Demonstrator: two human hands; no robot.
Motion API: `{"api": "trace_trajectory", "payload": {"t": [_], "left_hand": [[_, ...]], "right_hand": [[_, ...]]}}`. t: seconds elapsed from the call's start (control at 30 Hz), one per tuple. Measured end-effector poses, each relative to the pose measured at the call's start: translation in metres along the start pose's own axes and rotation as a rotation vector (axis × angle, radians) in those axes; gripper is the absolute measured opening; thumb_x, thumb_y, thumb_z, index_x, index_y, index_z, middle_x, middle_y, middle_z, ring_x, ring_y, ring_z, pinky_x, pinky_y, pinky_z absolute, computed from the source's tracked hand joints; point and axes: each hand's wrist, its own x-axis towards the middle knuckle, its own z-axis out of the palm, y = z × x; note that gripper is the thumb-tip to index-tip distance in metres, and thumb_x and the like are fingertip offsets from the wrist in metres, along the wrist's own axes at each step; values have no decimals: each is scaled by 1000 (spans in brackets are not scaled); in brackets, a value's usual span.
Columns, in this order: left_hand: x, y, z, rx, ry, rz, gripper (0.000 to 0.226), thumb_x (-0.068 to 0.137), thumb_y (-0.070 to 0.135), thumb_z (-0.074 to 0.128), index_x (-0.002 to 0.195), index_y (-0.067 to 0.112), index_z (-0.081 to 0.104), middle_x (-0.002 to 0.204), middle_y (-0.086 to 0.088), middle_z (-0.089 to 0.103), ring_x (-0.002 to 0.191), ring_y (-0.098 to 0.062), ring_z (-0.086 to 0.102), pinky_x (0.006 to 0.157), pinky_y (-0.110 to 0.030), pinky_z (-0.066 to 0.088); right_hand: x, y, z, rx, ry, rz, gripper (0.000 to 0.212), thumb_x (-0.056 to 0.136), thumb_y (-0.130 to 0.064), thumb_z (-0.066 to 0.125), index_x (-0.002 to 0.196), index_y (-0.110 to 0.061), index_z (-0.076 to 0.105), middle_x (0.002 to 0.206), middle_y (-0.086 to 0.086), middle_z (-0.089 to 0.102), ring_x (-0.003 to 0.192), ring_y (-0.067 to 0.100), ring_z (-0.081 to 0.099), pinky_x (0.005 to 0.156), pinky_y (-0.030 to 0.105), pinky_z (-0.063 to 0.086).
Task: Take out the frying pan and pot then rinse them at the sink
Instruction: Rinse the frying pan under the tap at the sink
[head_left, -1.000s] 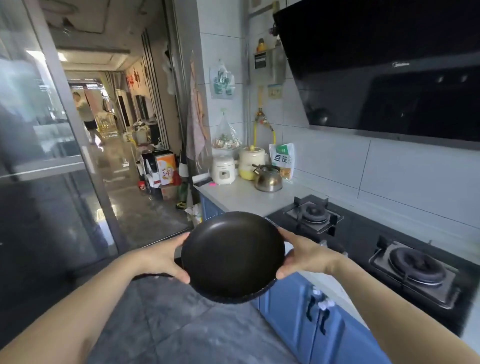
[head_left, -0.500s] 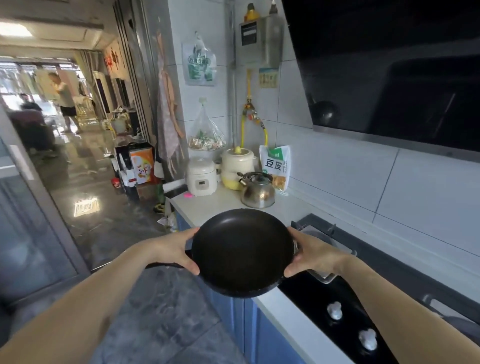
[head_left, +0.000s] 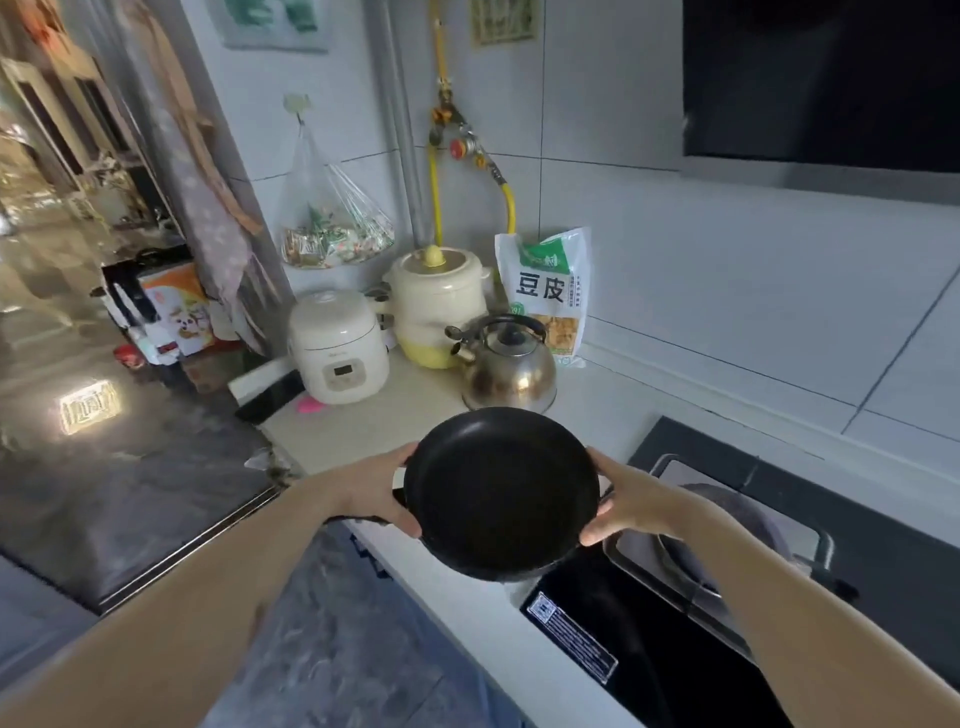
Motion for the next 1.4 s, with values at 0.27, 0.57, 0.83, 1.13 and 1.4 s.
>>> {"api": "trace_trajectory", "payload": {"t": [0.27, 0.57, 0.83, 1.13, 1.4], "left_hand": [[68, -39, 13, -41, -43, 44, 113, 56, 28, 88, 144, 50, 21, 137, 28, 42, 128, -1, 41, 102, -30, 40], [87, -52, 15, -14, -34, 19, 125, 52, 31, 89, 145, 53, 9, 145, 23, 35, 135, -12, 35, 111, -42, 35], [96, -54, 14, 18, -73, 16, 128, 54, 27, 89, 148, 50, 6, 148, 20, 30, 136, -15, 33, 111, -41, 34], [100, -47, 9, 222, -25, 129, 117, 56, 36, 89, 146, 48, 15, 139, 26, 32, 129, -6, 33, 106, -33, 33], [96, 40, 18, 229, 115, 227, 127, 58, 53, 86, 155, 28, 7, 161, 7, 9, 146, -15, 17, 117, -36, 26]], "right_hand": [[56, 28, 8, 10, -7, 104, 113, 61, -16, 87, 144, -51, 18, 111, -19, 60, 102, 11, 63, 93, 29, 51], [66, 27, 18, 16, 30, 148, 108, 67, -5, 84, 142, -44, 17, 101, -20, 57, 93, 7, 59, 70, 13, 48], [72, 32, 33, 32, 74, 190, 111, 61, -5, 87, 146, -32, 21, 122, -11, 53, 94, 11, 54, 89, 29, 48], [65, 29, 40, -85, 176, 229, 97, 65, -19, 88, 142, -24, 29, 138, 1, 47, 119, 26, 54, 103, 38, 45], [-40, 39, 15, -160, 510, 266, 115, 72, -46, 81, 156, -24, 6, 161, 0, 16, 146, 25, 20, 118, 43, 26]]}}
